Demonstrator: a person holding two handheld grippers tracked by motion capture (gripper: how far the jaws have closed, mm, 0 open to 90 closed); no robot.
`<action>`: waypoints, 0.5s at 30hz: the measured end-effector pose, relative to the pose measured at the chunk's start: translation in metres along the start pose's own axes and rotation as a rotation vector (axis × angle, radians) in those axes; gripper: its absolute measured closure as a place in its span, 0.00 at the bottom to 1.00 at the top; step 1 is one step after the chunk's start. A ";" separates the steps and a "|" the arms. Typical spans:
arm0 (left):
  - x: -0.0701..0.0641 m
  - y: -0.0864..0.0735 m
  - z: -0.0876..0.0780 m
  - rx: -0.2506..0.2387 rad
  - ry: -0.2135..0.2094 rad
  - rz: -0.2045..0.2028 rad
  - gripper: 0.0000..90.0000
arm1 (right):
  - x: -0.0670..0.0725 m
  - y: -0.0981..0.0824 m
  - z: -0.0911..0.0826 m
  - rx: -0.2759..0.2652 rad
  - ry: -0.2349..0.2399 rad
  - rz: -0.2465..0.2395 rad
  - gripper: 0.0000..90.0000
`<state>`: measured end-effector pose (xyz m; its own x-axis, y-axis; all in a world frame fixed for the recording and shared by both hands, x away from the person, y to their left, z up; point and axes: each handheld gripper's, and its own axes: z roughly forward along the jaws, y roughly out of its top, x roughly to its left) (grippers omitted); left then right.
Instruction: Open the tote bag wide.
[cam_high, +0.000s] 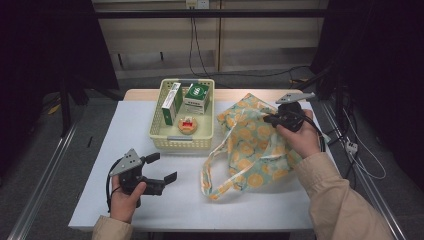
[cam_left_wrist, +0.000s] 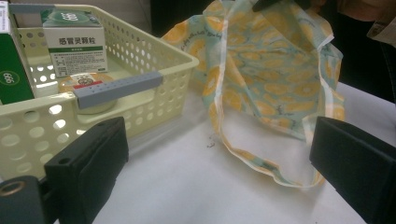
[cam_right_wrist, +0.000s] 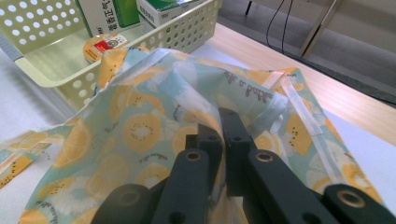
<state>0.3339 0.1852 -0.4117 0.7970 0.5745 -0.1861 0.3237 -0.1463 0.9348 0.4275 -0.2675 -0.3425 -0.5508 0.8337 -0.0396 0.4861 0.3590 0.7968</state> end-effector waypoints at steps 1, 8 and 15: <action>0.000 0.001 0.001 0.001 0.001 0.002 0.05 | -0.001 0.002 -0.002 0.001 -0.003 0.003 0.99; 0.004 0.009 0.009 0.008 0.001 -0.004 0.05 | -0.002 0.007 -0.007 0.003 0.003 0.013 0.99; 0.008 0.027 0.015 0.007 -0.001 0.007 0.05 | 0.002 0.003 -0.002 0.014 0.020 0.015 0.98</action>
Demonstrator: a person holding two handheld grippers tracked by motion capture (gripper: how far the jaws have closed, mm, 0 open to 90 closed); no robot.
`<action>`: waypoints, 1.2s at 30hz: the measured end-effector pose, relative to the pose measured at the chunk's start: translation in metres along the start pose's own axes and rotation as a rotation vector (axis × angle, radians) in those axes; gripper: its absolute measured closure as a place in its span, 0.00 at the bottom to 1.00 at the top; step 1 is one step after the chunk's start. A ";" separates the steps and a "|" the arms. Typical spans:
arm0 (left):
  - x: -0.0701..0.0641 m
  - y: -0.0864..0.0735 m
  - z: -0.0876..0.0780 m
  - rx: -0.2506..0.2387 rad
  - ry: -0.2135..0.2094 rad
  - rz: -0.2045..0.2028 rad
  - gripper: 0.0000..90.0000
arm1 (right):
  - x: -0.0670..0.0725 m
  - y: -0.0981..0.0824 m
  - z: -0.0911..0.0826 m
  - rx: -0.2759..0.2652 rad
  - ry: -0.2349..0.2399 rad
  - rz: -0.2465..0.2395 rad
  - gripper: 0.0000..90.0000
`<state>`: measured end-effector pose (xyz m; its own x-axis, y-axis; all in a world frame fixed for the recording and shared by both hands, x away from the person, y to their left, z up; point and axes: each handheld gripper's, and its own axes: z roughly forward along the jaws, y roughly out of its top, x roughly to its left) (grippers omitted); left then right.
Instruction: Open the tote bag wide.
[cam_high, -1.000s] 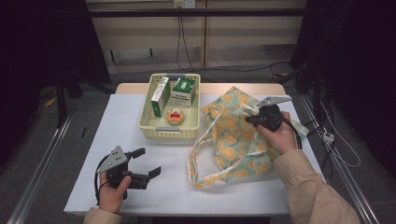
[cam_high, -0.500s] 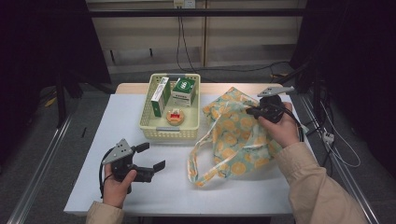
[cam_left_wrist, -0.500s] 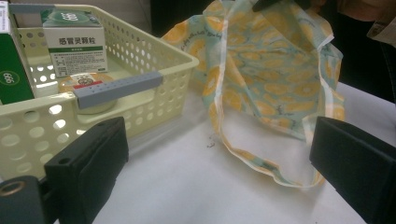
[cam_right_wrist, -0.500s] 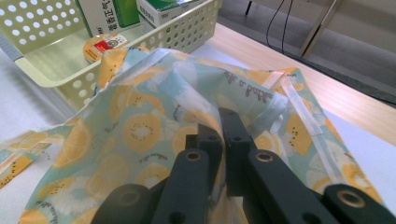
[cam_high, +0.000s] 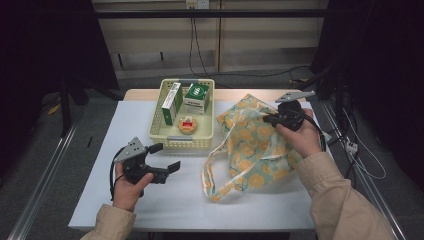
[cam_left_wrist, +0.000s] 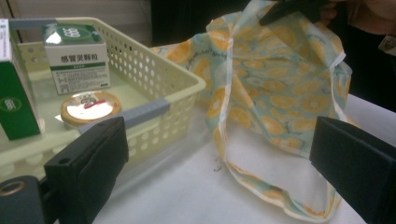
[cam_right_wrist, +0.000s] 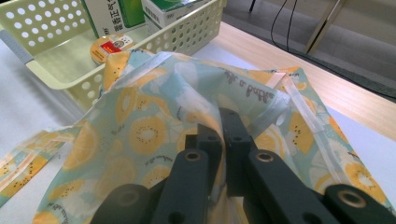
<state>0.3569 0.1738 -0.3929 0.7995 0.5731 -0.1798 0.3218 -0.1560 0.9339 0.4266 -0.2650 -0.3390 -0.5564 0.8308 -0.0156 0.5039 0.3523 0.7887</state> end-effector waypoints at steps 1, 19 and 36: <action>0.000 0.003 0.001 0.001 0.001 0.007 0.05 | 0.000 0.000 0.000 0.004 0.000 0.002 0.98; 0.023 0.039 0.021 0.026 -0.017 0.001 0.05 | 0.000 -0.003 0.002 -0.009 0.013 0.011 0.99; 0.038 0.051 0.041 0.050 -0.010 0.017 0.05 | 0.000 -0.005 0.003 -0.009 0.020 0.021 0.99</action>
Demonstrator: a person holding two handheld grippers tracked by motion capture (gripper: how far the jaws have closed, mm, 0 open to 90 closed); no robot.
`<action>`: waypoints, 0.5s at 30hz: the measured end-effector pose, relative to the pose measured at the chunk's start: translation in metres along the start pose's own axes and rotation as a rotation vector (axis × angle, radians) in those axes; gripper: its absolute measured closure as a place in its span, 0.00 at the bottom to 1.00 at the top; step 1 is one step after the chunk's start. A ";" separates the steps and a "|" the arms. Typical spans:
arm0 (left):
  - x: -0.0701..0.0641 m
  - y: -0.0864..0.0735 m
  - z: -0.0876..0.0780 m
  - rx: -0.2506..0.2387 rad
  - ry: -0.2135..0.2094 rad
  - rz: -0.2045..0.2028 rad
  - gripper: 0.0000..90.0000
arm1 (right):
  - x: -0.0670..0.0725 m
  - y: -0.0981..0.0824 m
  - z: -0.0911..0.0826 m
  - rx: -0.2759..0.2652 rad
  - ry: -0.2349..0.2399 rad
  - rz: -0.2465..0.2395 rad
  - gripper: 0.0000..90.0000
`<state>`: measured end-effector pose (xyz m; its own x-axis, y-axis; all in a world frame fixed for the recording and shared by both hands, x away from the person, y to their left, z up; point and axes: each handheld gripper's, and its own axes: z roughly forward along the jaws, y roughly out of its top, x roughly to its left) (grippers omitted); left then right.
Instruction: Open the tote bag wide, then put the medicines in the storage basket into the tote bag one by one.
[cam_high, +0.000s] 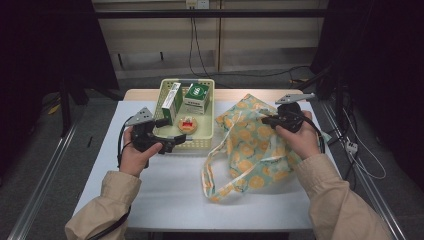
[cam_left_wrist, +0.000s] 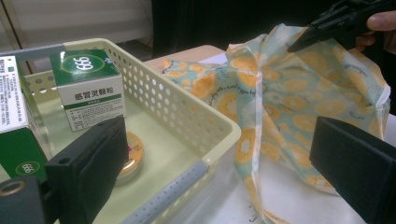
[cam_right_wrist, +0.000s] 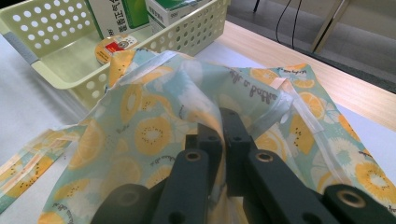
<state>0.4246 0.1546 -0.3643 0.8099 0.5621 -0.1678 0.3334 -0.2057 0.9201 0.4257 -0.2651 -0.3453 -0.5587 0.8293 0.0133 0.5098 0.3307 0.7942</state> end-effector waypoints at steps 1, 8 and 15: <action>0.001 0.000 0.001 0.001 -0.004 -0.001 0.05 | 0.000 0.000 0.000 0.002 0.001 0.000 0.99; 0.005 0.004 0.005 0.017 0.002 0.008 0.05 | -0.001 -0.001 0.000 0.000 -0.005 0.000 0.99; 0.010 0.010 0.012 0.028 0.000 0.010 0.05 | -0.002 -0.001 -0.001 0.000 -0.001 0.009 0.99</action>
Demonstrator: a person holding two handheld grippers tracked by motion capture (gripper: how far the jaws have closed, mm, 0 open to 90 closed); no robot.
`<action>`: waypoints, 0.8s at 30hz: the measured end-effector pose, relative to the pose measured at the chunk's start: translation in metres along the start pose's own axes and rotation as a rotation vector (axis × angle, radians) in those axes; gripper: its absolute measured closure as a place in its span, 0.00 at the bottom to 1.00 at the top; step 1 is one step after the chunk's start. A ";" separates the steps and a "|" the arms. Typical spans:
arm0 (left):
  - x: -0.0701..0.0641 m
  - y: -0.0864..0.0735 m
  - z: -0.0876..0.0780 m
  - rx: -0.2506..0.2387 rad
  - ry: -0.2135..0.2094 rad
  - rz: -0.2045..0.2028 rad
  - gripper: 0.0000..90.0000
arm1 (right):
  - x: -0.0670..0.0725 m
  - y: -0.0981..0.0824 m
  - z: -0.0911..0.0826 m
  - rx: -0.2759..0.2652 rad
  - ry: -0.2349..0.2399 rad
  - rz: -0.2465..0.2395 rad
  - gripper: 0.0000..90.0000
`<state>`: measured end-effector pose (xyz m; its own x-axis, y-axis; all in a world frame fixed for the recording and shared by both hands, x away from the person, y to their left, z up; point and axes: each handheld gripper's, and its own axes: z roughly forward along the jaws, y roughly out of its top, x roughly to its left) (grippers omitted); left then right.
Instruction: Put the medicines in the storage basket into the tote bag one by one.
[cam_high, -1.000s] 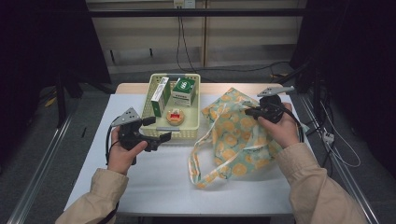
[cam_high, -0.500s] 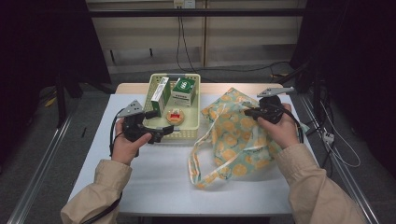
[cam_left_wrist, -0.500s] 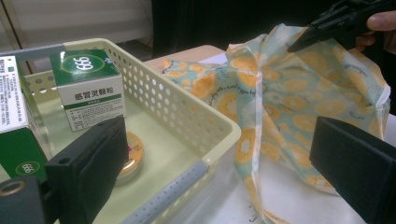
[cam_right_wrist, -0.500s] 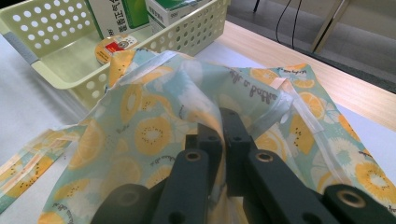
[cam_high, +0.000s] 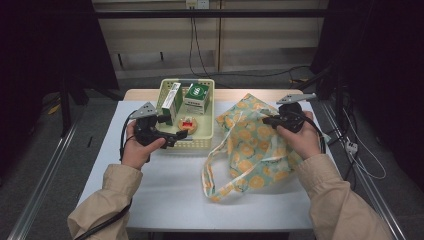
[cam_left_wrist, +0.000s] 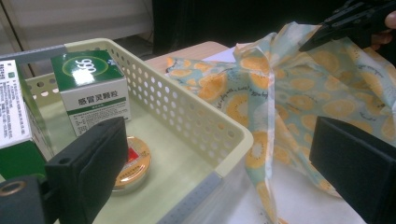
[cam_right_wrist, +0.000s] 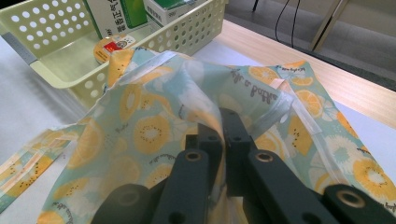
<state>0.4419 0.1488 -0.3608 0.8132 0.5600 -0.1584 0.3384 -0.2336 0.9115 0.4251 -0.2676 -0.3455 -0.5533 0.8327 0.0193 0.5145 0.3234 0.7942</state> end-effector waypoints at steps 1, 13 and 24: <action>0.001 0.001 0.001 0.003 -0.002 -0.001 0.05 | 0.001 0.000 0.000 0.000 0.000 0.000 0.99; 0.008 0.016 0.019 0.016 0.004 0.023 0.05 | 0.001 0.000 0.003 0.000 0.002 0.004 0.99; 0.017 0.023 0.040 0.032 0.008 0.033 0.06 | -0.012 -0.004 0.011 0.011 -0.004 0.040 0.99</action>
<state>0.4820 0.1214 -0.3575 0.8204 0.5579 -0.1251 0.3266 -0.2776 0.9035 0.4369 -0.2735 -0.3554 -0.5298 0.8467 0.0484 0.5435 0.2951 0.7858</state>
